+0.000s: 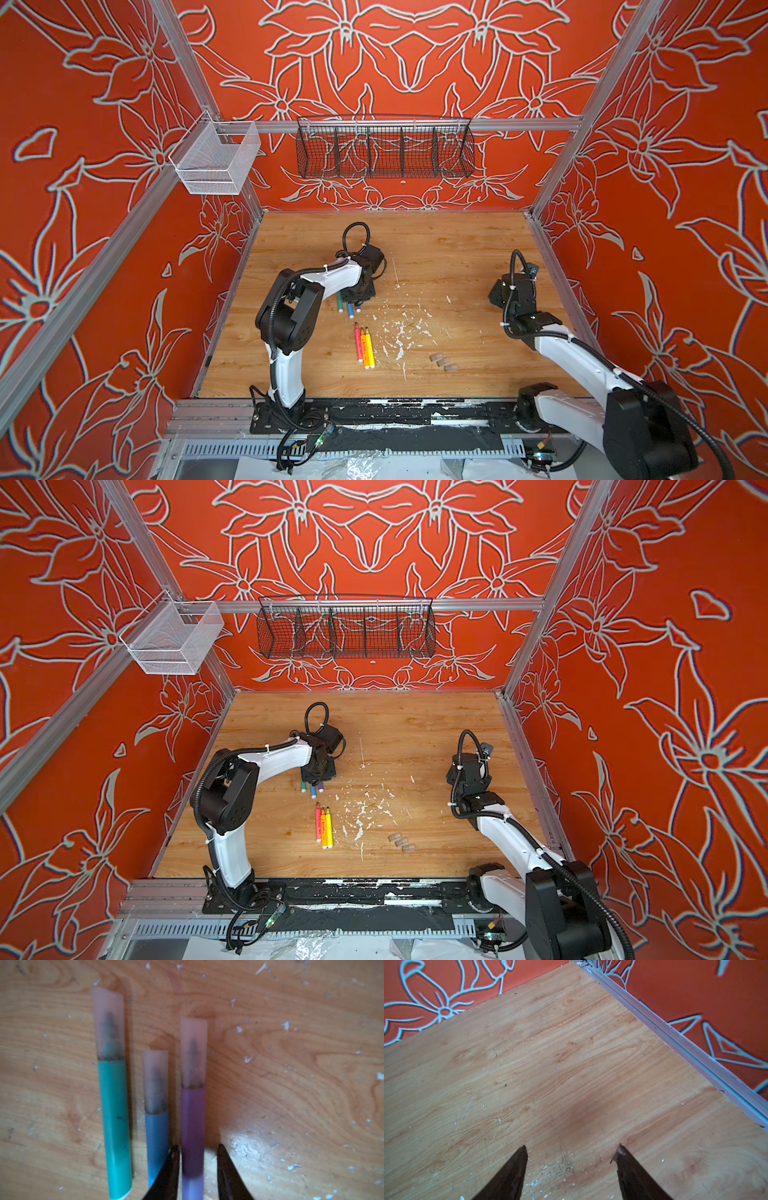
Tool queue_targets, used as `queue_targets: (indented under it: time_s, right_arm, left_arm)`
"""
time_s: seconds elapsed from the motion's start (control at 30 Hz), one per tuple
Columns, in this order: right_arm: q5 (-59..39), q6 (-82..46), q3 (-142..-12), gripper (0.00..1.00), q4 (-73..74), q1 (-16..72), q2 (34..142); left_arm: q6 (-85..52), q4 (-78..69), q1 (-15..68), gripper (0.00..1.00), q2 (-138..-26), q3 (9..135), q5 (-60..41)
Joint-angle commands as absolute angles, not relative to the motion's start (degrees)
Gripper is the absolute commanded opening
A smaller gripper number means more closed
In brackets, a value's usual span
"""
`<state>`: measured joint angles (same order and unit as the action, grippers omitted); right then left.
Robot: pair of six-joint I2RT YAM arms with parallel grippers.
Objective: Insert the pens into the pen caps
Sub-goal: 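Lay the capped purple marker beside the blue marker and open the left gripper, then move the open left gripper over the yellow marker near the robot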
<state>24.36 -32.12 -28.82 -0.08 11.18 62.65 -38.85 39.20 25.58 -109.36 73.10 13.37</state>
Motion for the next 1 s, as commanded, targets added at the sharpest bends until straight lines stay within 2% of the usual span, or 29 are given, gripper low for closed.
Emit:
queue_targets:
  time_s: [0.0, 0.13, 0.27, 0.37, 0.53, 0.8, 0.97]
  right_arm:
    - [23.9, -32.0, -28.3, 0.69, 0.3, 10.9, 62.7]
    - [24.2, -32.0, -28.5, 0.70, 0.3, 11.0, 63.0]
    - [24.4, -32.2, -28.6, 0.70, 0.0, 11.0, 63.0]
    - [24.4, -32.2, -27.7, 0.69, 0.4, 10.9, 61.8]
    - [23.7, -32.0, -25.6, 0.68, 1.8, 10.9, 59.4]
    - [22.9, -31.7, -24.3, 0.68, 2.7, 11.0, 57.6]
    - [22.6, -31.7, -24.3, 0.68, 2.7, 11.0, 57.6]
  left_arm:
    - [-37.6, 39.5, 27.7, 0.30, -103.7, 72.0, 18.6]
    - [-37.7, 41.1, 32.5, 0.33, -98.4, 71.6, 26.7]
    - [-43.6, 49.3, 37.0, 0.34, -92.9, 72.8, 31.9]
    - [-47.2, 54.7, 38.3, 0.31, -87.1, 72.9, 28.0]
    - [-51.8, 48.8, 46.6, 0.30, -76.5, 61.7, 23.6]
    - [-62.9, 52.1, 61.3, 0.29, -79.6, 59.1, 26.8]
    - [-66.8, 50.7, 63.7, 0.29, -84.6, 58.3, 26.5]
